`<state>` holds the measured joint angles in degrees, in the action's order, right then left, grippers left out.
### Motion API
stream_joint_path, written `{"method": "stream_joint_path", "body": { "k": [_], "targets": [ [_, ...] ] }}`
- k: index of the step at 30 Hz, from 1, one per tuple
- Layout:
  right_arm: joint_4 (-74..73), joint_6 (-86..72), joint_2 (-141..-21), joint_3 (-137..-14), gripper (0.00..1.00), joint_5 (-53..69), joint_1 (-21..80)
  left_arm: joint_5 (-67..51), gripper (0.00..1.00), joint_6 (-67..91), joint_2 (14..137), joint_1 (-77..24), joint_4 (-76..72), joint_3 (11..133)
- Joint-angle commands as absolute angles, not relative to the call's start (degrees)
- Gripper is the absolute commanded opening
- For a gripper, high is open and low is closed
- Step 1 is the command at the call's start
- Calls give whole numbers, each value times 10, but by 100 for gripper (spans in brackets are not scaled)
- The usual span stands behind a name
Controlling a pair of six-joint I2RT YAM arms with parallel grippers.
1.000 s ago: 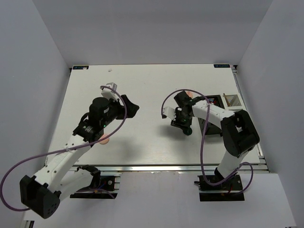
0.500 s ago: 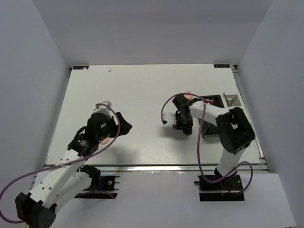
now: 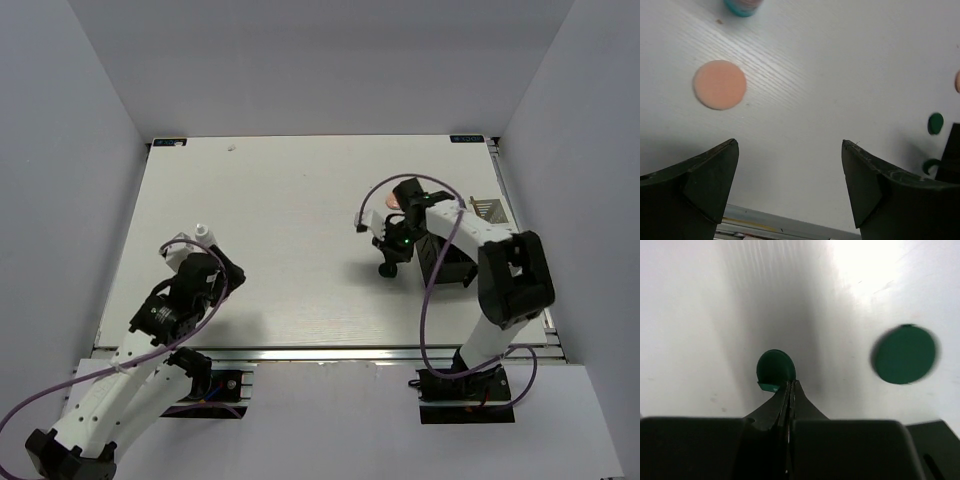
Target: Organize the makeup
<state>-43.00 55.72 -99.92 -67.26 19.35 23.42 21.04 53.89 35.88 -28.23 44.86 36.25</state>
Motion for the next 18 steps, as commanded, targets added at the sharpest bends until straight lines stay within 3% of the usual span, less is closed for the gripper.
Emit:
{"method": "stream_joint_path", "body": {
  "k": [1, 5, 9, 18],
  "targets": [
    [-447, 522, -900, -729, 0, 379, 202, 311, 93, 647, 365, -281, 524, 390],
    [-405, 467, -823, -755, 0, 398, 167, 343, 88, 722, 368, -281, 535, 387],
    [-357, 387, -764, -767, 0, 343, 117, 361, 88, 782, 381, -281, 542, 374],
    [-388, 369, -718, -765, 0, 241, -105, 343, 92, 867, 477, -280, 568, 372]
  ]
}}
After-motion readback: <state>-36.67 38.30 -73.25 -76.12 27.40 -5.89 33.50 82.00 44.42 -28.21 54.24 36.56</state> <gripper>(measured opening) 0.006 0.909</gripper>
